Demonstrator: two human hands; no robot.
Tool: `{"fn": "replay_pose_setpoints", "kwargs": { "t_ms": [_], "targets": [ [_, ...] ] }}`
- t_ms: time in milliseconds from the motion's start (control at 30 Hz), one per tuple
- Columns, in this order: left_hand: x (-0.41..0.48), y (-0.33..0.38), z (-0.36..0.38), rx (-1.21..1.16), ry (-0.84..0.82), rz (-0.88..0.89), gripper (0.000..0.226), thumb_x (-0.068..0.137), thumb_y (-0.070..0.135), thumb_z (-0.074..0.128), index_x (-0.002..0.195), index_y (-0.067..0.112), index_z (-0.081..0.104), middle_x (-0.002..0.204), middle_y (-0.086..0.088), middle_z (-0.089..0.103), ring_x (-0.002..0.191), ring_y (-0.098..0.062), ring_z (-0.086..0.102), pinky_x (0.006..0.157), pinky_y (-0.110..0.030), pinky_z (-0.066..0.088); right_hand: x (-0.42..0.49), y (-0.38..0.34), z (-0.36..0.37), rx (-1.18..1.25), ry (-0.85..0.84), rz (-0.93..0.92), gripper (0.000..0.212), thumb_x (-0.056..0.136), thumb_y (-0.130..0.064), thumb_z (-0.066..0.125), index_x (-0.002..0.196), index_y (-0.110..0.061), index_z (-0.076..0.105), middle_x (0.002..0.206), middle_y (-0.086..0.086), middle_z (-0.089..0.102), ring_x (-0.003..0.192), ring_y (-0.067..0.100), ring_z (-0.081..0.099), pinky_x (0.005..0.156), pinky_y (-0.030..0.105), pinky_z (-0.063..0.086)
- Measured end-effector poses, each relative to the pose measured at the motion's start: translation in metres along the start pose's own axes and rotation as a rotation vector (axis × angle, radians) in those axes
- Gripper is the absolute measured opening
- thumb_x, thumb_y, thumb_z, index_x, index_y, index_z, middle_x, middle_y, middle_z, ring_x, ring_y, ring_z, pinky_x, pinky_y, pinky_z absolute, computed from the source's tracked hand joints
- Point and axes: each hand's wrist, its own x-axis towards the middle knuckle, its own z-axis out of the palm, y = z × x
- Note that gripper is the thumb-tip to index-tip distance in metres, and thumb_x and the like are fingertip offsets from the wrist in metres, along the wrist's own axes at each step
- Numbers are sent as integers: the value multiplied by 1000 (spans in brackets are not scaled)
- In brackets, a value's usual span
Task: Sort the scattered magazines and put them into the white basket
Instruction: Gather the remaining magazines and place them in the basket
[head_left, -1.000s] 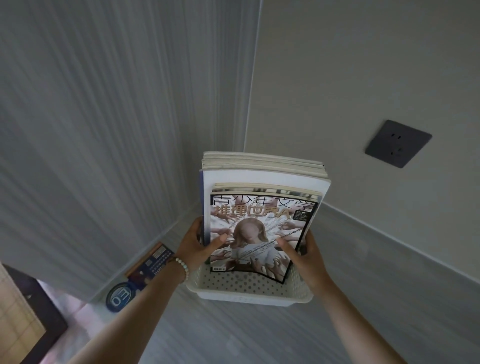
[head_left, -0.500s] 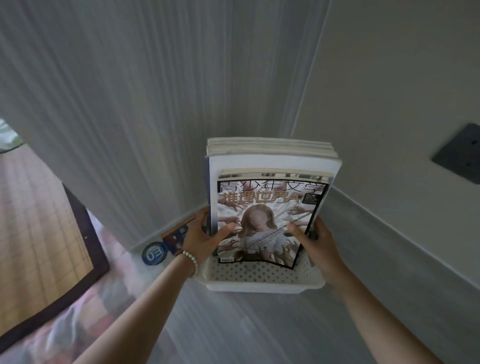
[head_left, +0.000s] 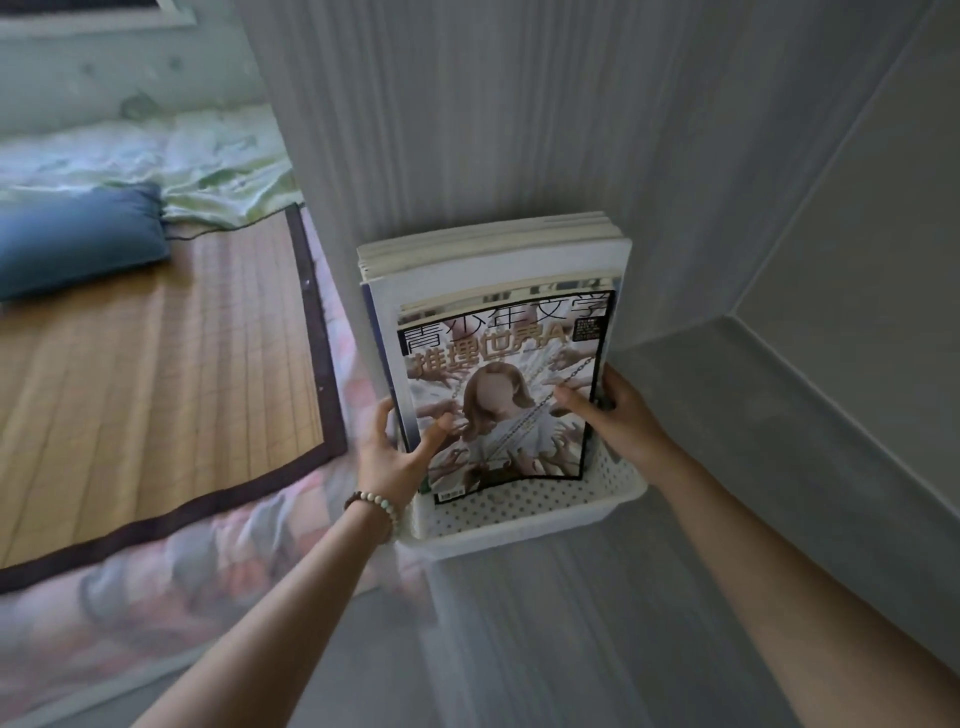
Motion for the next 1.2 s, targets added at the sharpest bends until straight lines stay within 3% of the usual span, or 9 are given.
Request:
{"fn": "replay_pose_setpoints", "kwargs": {
  "t_ms": [100, 200, 300, 367, 433, 567, 800, 1067, 1200],
  "targets": [
    [1, -1, -3, 70, 43, 5, 50, 72, 40, 72, 114, 23, 53, 117, -3, 62, 111, -18, 58, 98, -41, 47, 14, -2, 3, -34, -31, 5, 48, 66, -59, 70, 106, -35, 61, 100, -22, 70, 94, -9, 63, 74, 7, 49],
    [-5, -1, -3, 87, 83, -13, 86, 71, 39, 73, 140, 24, 25, 127, 20, 44, 121, 1, 40, 99, -13, 35, 11, -3, 2, -33, -17, -9, 53, 71, -51, 69, 117, -28, 57, 107, -12, 69, 97, 2, 66, 82, 17, 50],
    [-9, -9, -4, 100, 89, -81, 106, 65, 54, 70, 146, 22, 11, 143, 11, 32, 132, -4, 29, 107, -19, 27, -5, 7, 2, 11, 60, -1, 59, 78, -39, 68, 132, -25, 48, 121, -15, 60, 108, -2, 59, 76, 3, 46],
    [-10, -12, -5, 68, 59, -140, 103, 59, 66, 68, 142, 22, 27, 144, 0, 42, 131, -13, 40, 112, -35, 31, -23, 19, 6, 12, 167, 48, 64, 77, -40, 69, 135, -28, 45, 124, -24, 51, 111, -12, 48, 75, -3, 40],
    [-10, -14, -5, 21, 35, -135, 80, 59, 66, 68, 126, 26, 48, 117, 6, 65, 110, -8, 60, 102, -39, 45, -37, 29, 12, 1, 280, 64, 57, 69, -52, 70, 122, -39, 54, 110, -39, 53, 98, -26, 47, 79, 2, 35],
    [-8, -17, -3, -47, 40, -115, 74, 59, 62, 69, 122, 27, 51, 108, 10, 68, 98, -1, 64, 94, -29, 50, -31, 33, 18, 132, 358, 79, 46, 70, -40, 77, 113, -31, 66, 105, -24, 67, 102, -12, 58, 93, 20, 44],
    [5, -18, -4, -100, 119, -56, 42, 72, 41, 72, 110, 36, 55, 98, 10, 69, 83, 9, 64, 68, -6, 47, -4, 30, 22, 148, 297, 30, 30, 70, -37, 78, 98, -43, 65, 94, -33, 68, 94, -16, 60, 73, -1, 45],
    [24, -14, -8, 33, 75, -83, 81, 69, 54, 69, 137, 24, 35, 130, 1, 56, 120, -16, 53, 106, -39, 40, 19, 26, 27, 163, 316, -12, 45, 74, -33, 75, 116, -22, 66, 94, -25, 68, 92, -11, 63, 75, 2, 47],
    [24, -14, -8, 36, 74, -112, 90, 63, 62, 68, 137, 27, 33, 131, 0, 56, 119, -18, 54, 105, -41, 41, 9, 21, 24, -180, 401, -14, 64, 79, -48, 65, 134, -22, 47, 140, -6, 46, 133, 10, 40, 107, 26, 36]
  ]
}}
